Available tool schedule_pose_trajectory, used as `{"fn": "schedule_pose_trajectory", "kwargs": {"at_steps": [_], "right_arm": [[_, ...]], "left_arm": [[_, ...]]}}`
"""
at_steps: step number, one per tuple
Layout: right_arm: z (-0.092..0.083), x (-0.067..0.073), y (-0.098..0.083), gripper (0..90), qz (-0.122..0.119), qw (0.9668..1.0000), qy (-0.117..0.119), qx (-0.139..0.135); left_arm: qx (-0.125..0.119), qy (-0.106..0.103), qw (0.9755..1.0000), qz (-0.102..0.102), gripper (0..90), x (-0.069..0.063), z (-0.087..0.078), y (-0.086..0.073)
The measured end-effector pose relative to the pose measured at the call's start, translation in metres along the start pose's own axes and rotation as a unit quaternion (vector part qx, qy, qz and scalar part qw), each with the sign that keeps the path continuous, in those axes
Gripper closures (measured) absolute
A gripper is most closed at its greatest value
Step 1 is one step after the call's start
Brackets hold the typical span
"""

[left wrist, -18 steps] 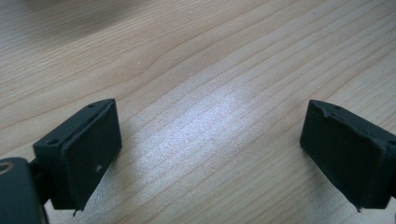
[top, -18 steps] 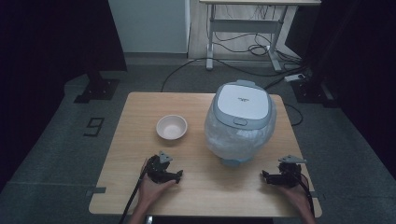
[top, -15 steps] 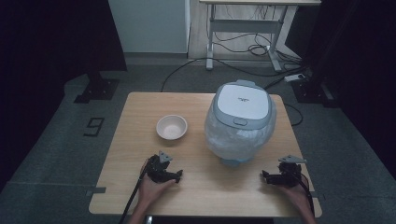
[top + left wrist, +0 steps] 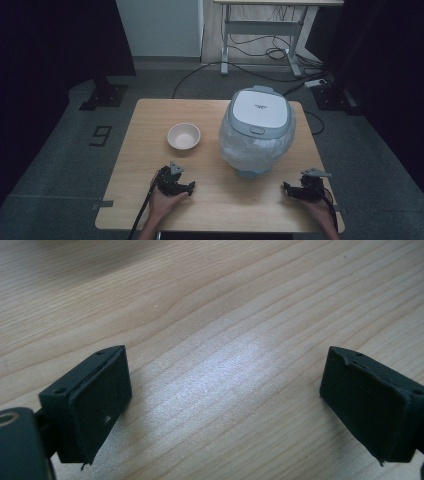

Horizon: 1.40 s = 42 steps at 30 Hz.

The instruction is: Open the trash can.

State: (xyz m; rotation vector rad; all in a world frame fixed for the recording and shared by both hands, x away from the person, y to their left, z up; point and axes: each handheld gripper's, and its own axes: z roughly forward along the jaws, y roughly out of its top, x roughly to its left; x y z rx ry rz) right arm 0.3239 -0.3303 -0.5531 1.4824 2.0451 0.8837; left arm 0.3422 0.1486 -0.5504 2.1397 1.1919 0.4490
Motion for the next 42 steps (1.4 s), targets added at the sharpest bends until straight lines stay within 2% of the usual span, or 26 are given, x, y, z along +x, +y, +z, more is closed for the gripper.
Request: {"fn": "schedule_pose_trajectory", "kwargs": {"at_steps": [3,5,8,9,10,11,12,13,14,15,16,18,20,24,25,30,38,42], "right_arm": [[-0.002,-0.002,0.000,14.1,0.003,1.0000,0.004,-0.001],[-0.004,-0.003,-0.001,17.8,0.007,0.9999,0.007,-0.007],[-0.012,-0.005,-0.001,27.7,0.009,0.9996,0.014,-0.021],[-0.017,-0.007,0.000,34.3,0.014,0.9992,0.023,-0.030],[-0.017,-0.007,0.000,34.3,0.014,0.9992,0.023,-0.030],[-0.021,-0.007,0.000,38.4,0.017,0.9988,0.028,-0.035],[-0.028,-0.008,0.001,46.3,0.020,0.9981,0.032,-0.048],[-0.028,-0.008,0.001,46.3,0.020,0.9981,0.032,-0.048],[-0.031,-0.009,0.002,50.3,0.022,0.9977,0.032,-0.056],[-0.038,-0.010,0.004,58.3,0.026,0.9963,0.043,-0.070],[-0.038,-0.010,0.004,58.3,0.026,0.9963,0.043,-0.070],[-0.047,-0.011,0.007,68.7,0.027,0.9940,0.060,-0.088],[-0.049,-0.011,0.008,71.7,0.028,0.9932,0.066,-0.091],[-0.060,-0.010,0.013,85.4,0.028,0.9899,0.084,-0.111],[-0.066,-0.009,0.015,89.7,0.025,0.9882,0.092,-0.121],[-0.076,-0.004,0.020,89.9,0.006,0.9861,0.095,-0.136],[-0.091,0.007,0.035,90.0,-0.017,0.9790,0.118,-0.165],[-0.096,0.010,0.041,90.0,-0.016,0.9767,0.129,-0.171]], "left_arm": [[-0.001,0.001,1.0000,-0.002,6.7,0.001,0.000,0.000],[-0.001,0.002,1.0000,-0.002,7.0,0.001,0.000,0.000],[-0.001,0.001,1.0000,-0.001,7.1,0.001,0.000,0.000],[-0.001,0.001,1.0000,-0.001,7.1,0.001,0.000,0.000],[-0.001,0.000,1.0000,0.000,7.1,0.002,0.000,0.000],[-0.001,0.000,1.0000,0.000,7.2,0.002,0.000,0.000],[-0.001,-0.001,1.0000,0.001,7.2,0.002,0.000,0.000],[-0.001,-0.001,1.0000,0.001,7.2,0.002,0.000,0.000],[-0.001,-0.002,1.0000,0.002,7.2,0.002,0.000,0.000],[-0.001,-0.002,1.0000,0.002,7.1,0.002,0.000,0.000],[-0.001,-0.003,1.0000,0.003,7.1,0.002,0.000,0.000],[-0.001,-0.003,1.0000,0.003,7.1,0.003,0.000,0.000],[-0.001,-0.004,1.0000,0.004,7.1,0.003,0.000,0.000],[-0.001,-0.004,1.0000,0.004,7.1,0.003,0.000,0.000],[-0.001,-0.004,1.0000,0.004,7.1,0.003,0.000,0.000],[-0.001,-0.004,1.0000,0.004,7.1,0.003,0.000,0.000],[-0.001,-0.004,1.0000,0.004,7.1,0.003,0.000,0.000],[-0.001,-0.004,1.0000,0.004,7.1,0.003,0.000,0.000]]}}
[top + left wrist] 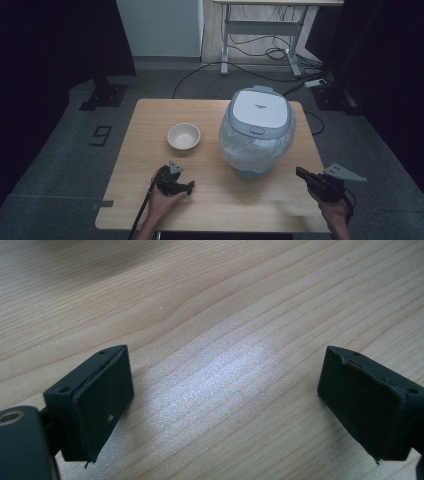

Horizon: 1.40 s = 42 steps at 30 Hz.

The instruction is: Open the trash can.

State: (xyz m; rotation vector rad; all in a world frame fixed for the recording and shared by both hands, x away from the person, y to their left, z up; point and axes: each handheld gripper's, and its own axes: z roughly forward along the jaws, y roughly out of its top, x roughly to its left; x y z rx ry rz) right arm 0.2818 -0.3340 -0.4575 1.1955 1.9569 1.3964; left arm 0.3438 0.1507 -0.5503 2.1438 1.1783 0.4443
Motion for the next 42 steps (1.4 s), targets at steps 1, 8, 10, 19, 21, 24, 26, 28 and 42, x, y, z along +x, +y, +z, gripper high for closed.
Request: {"fn": "schedule_pose_trajectory", "kwargs": {"at_steps": [1,8,10,19,21,24,26,28,42], "right_arm": [[0.000,0.001,0.003,90.0,0.000,1.0000,0.003,-0.003],[-0.008,0.012,0.030,90.0,0.015,0.9976,0.054,-0.041],[-0.009,0.013,0.032,90.0,0.016,0.9973,0.057,-0.044],[-0.016,0.023,0.070,90.0,-0.011,0.9948,0.071,-0.072],[-0.017,0.025,0.080,89.9,-0.014,0.9940,0.075,-0.078],[-0.017,0.028,0.089,89.9,-0.022,0.9934,0.075,-0.084],[-0.016,0.030,0.093,89.9,-0.025,0.9933,0.071,-0.088],[-0.015,0.032,0.098,89.8,-0.024,0.9934,0.064,-0.092],[-0.005,0.037,0.127,89.9,-0.029,0.9911,0.088,-0.095]], "left_arm": [[0.000,0.000,1.0000,0.000,7.1,0.000,0.000,0.000],[0.000,0.000,1.0000,0.000,7.1,0.000,0.000,0.000],[0.000,0.000,1.0000,0.000,7.2,0.000,0.000,0.000],[-0.001,0.000,1.0000,0.000,7.6,0.000,0.000,0.000],[0.000,0.000,1.0000,0.000,7.7,0.000,-0.001,0.000],[0.000,0.000,1.0000,0.000,7.9,0.000,-0.001,-0.001],[0.000,0.000,1.0000,0.000,7.9,0.000,-0.001,-0.001],[0.000,0.000,1.0000,0.000,7.9,0.000,-0.001,-0.001],[-0.001,0.000,1.0000,0.000,7.9,0.000,-0.001,-0.001]]}}
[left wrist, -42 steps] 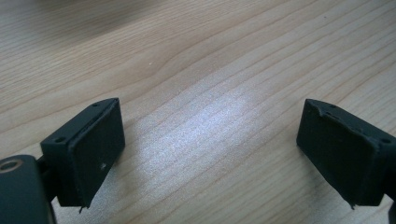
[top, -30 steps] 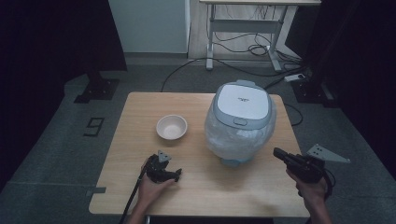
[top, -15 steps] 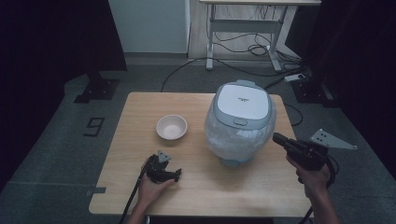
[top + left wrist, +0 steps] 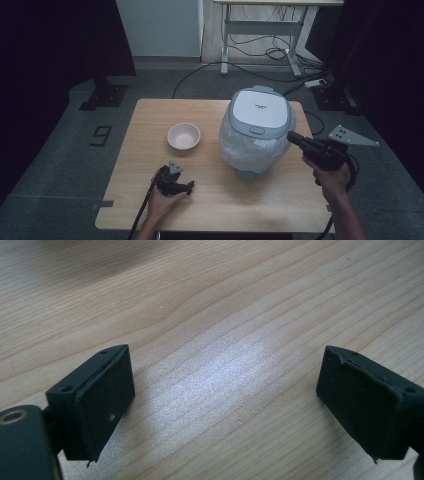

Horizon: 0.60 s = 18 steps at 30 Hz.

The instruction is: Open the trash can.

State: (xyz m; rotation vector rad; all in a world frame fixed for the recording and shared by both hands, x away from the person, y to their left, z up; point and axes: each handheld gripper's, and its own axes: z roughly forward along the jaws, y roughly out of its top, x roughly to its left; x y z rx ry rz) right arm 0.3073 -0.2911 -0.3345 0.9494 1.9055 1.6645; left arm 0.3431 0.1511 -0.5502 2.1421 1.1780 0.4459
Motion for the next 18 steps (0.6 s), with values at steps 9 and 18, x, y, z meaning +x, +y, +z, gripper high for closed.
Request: {"fn": "schedule_pose_trajectory", "kwargs": {"at_steps": [9,18], "right_arm": [[0.014,0.005,0.013,89.8,-0.005,0.9999,0.013,0.003],[0.035,0.009,0.020,89.8,-0.012,0.9995,0.022,0.017]], "left_arm": [[0.000,-0.001,1.0000,0.000,8.1,0.000,0.000,0.000],[-0.001,-0.001,1.0000,0.000,9.0,0.000,-0.001,-0.001]]}}
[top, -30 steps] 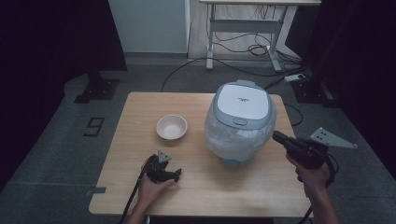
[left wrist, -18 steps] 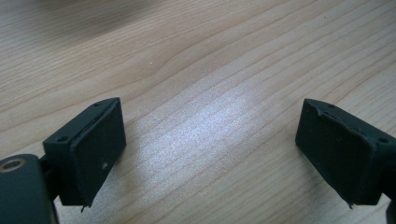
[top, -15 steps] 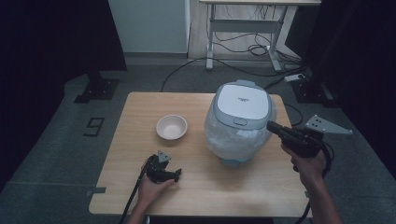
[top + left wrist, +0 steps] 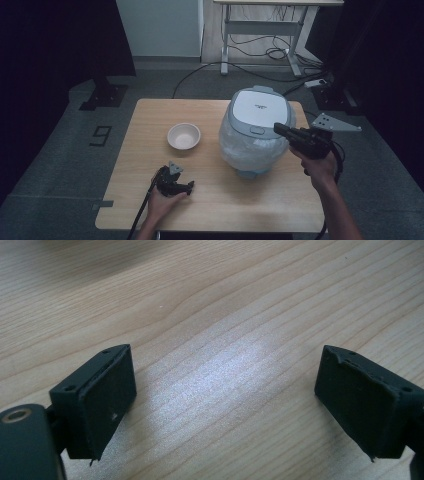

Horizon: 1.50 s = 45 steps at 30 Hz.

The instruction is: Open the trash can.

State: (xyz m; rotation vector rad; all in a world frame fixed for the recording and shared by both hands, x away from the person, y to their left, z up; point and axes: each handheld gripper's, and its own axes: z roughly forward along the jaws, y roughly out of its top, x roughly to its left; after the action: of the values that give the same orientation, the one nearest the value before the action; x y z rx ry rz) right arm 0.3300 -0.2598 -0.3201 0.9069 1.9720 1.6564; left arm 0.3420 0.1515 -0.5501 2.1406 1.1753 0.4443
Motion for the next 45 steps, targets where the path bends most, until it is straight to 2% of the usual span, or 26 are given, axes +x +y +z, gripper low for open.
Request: {"fn": "schedule_pose_trajectory", "kwargs": {"at_steps": [9,16,25,33,42,45], "right_arm": [[0.018,-0.001,-0.002,89.8,0.008,0.9998,0.007,0.016],[0.038,0.004,-0.005,89.8,0.003,0.9992,0.013,0.038],[0.053,0.006,-0.007,89.7,-0.003,0.9985,0.008,0.054],[0.056,-0.001,-0.011,89.7,0.010,0.9981,0.002,0.061],[0.055,0.000,-0.013,89.9,0.006,0.9984,-0.002,0.056],[0.055,0.000,-0.013,90.0,0.012,0.9985,-0.002,0.054]], "left_arm": [[0.000,0.000,1.0000,0.000,9.0,0.000,0.000,0.000],[0.000,0.000,1.0000,0.000,9.0,0.000,0.000,0.000],[0.000,0.000,1.0000,0.000,9.0,0.000,0.000,0.000],[0.000,0.000,1.0000,0.000,9.0,0.000,0.000,0.000],[-0.001,0.000,1.0000,0.000,9.7,0.000,0.000,0.000],[-0.001,0.000,1.0000,0.001,9.8,0.000,-0.001,0.000]]}}
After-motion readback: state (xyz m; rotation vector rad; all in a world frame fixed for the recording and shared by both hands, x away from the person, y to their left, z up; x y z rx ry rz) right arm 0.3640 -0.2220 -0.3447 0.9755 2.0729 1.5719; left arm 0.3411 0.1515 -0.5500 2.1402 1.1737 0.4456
